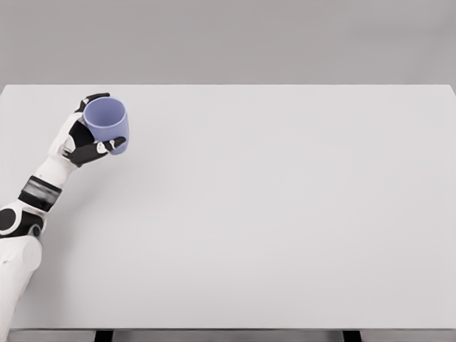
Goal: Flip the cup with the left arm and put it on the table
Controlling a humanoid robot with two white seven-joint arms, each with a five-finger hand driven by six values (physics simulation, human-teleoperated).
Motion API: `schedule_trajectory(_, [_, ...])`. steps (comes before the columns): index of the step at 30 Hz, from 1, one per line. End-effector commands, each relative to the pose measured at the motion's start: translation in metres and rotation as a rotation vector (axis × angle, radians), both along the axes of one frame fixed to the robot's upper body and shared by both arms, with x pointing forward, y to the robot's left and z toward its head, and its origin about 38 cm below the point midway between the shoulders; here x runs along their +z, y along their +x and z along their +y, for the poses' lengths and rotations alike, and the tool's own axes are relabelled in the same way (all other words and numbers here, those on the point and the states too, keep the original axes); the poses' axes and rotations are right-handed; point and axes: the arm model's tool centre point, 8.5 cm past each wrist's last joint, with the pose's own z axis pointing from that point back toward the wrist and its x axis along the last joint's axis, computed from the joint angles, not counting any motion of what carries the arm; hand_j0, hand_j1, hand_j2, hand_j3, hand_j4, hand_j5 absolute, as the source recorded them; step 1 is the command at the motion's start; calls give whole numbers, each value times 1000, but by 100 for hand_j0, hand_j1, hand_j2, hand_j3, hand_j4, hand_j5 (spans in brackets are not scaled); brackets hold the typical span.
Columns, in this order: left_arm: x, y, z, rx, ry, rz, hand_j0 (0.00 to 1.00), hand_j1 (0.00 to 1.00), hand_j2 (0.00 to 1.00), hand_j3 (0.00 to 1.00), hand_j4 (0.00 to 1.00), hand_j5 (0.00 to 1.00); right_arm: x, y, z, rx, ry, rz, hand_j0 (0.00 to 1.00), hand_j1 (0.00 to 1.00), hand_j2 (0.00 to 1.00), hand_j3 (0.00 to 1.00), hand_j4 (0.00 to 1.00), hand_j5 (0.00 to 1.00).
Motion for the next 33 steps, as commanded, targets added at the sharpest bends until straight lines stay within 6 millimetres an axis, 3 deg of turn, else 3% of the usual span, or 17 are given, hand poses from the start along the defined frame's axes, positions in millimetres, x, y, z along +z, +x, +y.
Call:
schedule_trajectory(1, [1, 2, 3, 3, -25, 40, 42, 42, 42, 42, 42, 42, 0, 0, 0, 0, 0, 0, 100, 100, 100, 100, 100, 100])
schedule_trajectory(10, [-13, 4, 5, -17, -71, 213, 43, 43, 43, 43, 43, 43, 0, 0, 0, 0, 0, 0, 100, 100, 100, 100, 100, 100])
schedule_trajectory(25, [-17, 1, 7, -16, -34, 217, 51, 51, 51, 51, 51, 51, 0, 0, 0, 0, 0, 0, 100, 100, 100, 100, 100, 100])
schedule_trajectory(29, [-17, 0, 8, -15, -31, 216, 57, 57, 57, 57, 57, 57, 0, 0, 0, 0, 0, 0, 100, 100, 100, 100, 100, 100])
schedule_trajectory(33, [-17, 0, 9, -17, -16, 214, 72, 72, 72, 72, 72, 72, 0, 0, 0, 0, 0, 0, 100, 100, 100, 100, 100, 100])
